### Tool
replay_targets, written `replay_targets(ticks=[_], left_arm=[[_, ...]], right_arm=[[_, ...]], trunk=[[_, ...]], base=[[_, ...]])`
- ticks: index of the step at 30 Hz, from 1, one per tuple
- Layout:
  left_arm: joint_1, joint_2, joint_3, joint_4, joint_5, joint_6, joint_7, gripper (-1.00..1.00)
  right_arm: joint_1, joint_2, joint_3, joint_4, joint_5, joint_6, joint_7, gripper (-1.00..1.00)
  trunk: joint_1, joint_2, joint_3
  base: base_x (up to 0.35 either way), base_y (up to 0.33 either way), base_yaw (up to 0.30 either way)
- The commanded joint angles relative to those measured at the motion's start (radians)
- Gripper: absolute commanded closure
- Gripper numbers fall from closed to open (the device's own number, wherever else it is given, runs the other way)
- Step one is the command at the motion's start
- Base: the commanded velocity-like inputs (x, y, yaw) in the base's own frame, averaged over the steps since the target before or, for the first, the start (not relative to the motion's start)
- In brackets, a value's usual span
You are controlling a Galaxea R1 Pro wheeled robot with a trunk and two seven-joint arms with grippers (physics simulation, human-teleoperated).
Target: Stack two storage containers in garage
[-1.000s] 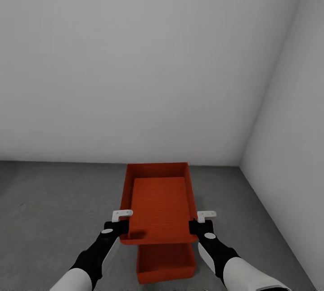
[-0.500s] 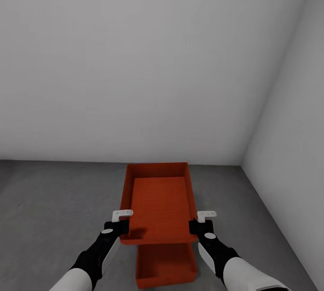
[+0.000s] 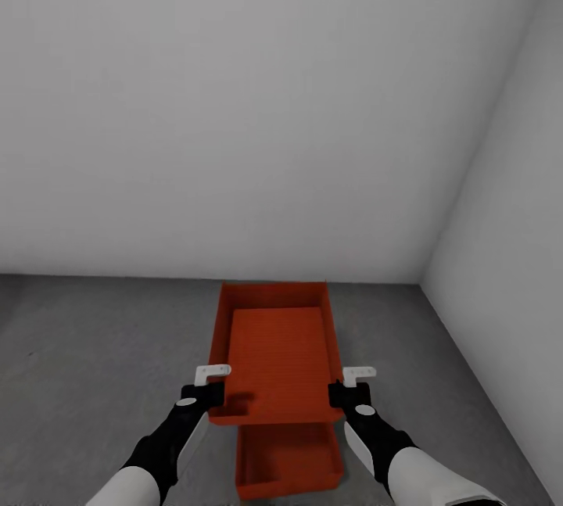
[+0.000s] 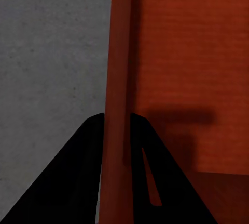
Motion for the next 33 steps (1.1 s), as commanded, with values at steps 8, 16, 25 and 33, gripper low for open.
replay_targets(ticks=[8, 16, 25, 33], left_arm=[[0.000, 0.002, 0.014, -0.005, -0.016, -0.044, 0.012, 1.00], [0.000, 0.002, 0.012, -0.004, -0.016, -0.044, 0.012, 1.00], [0.000, 0.002, 0.012, -0.003, -0.017, -0.045, 0.012, 1.00], [0.000, 0.002, 0.012, -0.003, -0.016, -0.045, 0.012, 1.00]], right_arm=[[-0.001, -0.002, -0.049, 0.002, -0.014, -0.004, -0.096, 1.00], [-0.001, -0.001, -0.049, 0.002, -0.014, -0.005, -0.096, 1.00], [-0.001, -0.003, -0.049, 0.002, -0.013, -0.008, -0.096, 1.00], [-0.001, -0.003, -0.049, 0.002, -0.013, -0.010, -0.096, 1.00]], trunk=[[0.000, -0.001, -0.014], [0.000, -0.001, -0.027], [0.000, -0.001, -0.041], [0.000, -0.001, -0.054]], base=[[0.000, 0.000, 0.000], [0.000, 0.000, 0.000], [0.000, 0.000, 0.000], [0.000, 0.000, 0.000]])
